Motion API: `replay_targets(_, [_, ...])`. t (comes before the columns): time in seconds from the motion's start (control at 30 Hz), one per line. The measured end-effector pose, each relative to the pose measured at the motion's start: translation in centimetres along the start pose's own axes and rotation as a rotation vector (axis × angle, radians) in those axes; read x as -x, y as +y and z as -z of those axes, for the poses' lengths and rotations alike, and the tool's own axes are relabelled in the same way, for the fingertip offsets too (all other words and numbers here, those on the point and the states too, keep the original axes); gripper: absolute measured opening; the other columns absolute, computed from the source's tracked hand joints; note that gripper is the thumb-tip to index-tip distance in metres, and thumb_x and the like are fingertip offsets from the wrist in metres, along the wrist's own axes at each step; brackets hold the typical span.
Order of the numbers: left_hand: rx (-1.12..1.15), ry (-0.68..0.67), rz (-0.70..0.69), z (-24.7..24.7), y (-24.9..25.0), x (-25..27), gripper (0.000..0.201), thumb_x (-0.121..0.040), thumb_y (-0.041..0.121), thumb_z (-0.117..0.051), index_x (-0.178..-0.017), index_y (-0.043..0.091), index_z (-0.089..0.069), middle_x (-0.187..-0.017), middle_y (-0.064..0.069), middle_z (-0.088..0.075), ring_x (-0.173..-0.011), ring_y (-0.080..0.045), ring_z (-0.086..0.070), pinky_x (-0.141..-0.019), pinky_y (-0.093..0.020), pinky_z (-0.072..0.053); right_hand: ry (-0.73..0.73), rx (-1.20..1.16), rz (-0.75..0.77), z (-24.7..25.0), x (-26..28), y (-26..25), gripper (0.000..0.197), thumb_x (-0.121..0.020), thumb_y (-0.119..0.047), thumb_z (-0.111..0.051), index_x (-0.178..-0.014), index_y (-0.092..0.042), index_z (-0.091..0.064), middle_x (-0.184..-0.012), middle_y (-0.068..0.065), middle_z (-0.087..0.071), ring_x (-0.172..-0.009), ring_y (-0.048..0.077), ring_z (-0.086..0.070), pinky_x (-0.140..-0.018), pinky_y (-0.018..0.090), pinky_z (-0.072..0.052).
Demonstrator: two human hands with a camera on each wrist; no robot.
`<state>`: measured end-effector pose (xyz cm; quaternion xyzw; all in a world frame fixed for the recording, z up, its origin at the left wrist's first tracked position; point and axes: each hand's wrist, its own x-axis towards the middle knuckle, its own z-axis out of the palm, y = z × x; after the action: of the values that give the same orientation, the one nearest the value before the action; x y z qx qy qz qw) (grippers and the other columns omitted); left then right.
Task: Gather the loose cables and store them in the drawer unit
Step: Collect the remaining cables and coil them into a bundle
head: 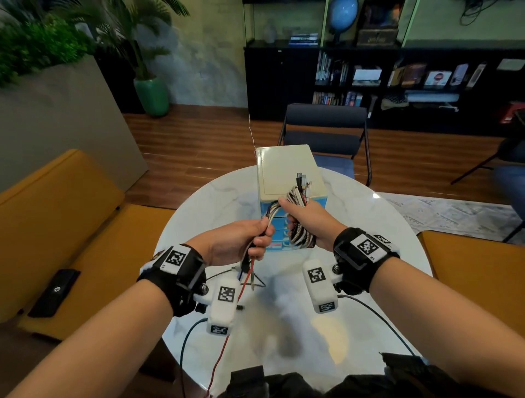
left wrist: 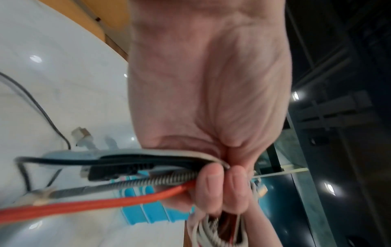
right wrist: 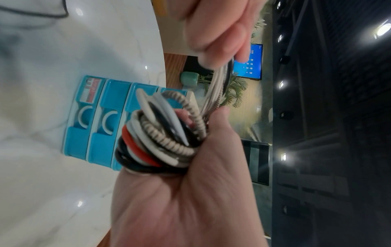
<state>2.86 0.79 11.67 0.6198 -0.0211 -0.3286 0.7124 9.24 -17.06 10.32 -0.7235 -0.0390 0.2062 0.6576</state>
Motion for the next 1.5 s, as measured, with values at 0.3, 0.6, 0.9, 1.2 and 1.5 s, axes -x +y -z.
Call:
replay_targets(0.3, [-0.3, 0.334, -0.285, -3.1, -0.5, -2.2, 0.032, -0.104, 0.026, -0.026, -0.08, 0.014, -0.043, -0.06, 0.002, -0.034, -0.045, -0.001, -0.03, -0.045, -0.013, -0.027, -0.046, -0.318, -0.14, -1.4, 0.8, -0.2, 0.055, -0.083, -0.065, -0.058, -0.098, -0.014, -0.069, -0.095, 0.017, -0.064, -0.085, 0.027, -0.065, -0.094, 0.044, -0.049])
replay_targets(0.6, [-0.654, 0.416, -0.233, -4.6, 0.4, -2.5, 0.025, -0.102, 0.035, -0.033, -0.094, 0.018, -0.05, -0.074, 0.004, -0.051, -0.067, -0.009, -0.049, -0.065, -0.025, -0.042, -0.006, -0.348, -0.122, -2.1, 1.1, 0.0, 0.054, -0.084, -0.068, -0.054, -0.117, -0.027, -0.064, -0.118, 0.009, -0.07, -0.109, 0.026, -0.067, -0.098, 0.047, -0.051])
replay_targets(0.9, [-0.972, 0.373, -0.094, -4.6, 1.6, -3.0, 0.039, -0.102, 0.018, -0.03, -0.132, 0.002, -0.048, -0.122, -0.021, -0.059, -0.107, -0.031, -0.059, -0.093, -0.043, -0.049, -0.107, -0.349, -0.116, -2.0, 1.6, -0.3, 0.029, -0.086, -0.031, -0.071, -0.107, -0.012, -0.068, -0.086, 0.011, -0.072, -0.08, 0.022, -0.071, -0.074, 0.035, -0.058])
replay_targets(1.2, [-0.599, 0.128, 0.013, -4.1, 3.0, -1.8, 0.033, -0.102, 0.016, -0.031, -0.071, 0.013, -0.044, -0.064, -0.002, -0.044, -0.052, -0.012, -0.047, -0.055, -0.024, -0.044, -0.02, 0.013, 0.026, -1.6, 1.5, -1.4, 0.011, -0.089, -0.019, -0.065, -0.081, -0.011, -0.064, -0.057, 0.002, -0.067, -0.052, 0.015, -0.065, -0.051, 0.025, -0.052])
replay_targets(1.5, [-0.561, 0.17, 0.099, -3.8, 2.6, -0.9, 0.021, -0.1, 0.029, -0.045, -0.102, 0.009, -0.039, -0.071, -0.004, -0.055, -0.06, -0.015, -0.063, -0.062, -0.023, -0.054, 0.259, 0.038, 0.138, -1.5, 0.2, -1.4, 0.01, -0.081, -0.017, -0.069, -0.09, -0.019, -0.067, -0.081, -0.001, -0.071, -0.082, 0.016, -0.07, -0.085, 0.043, -0.058])
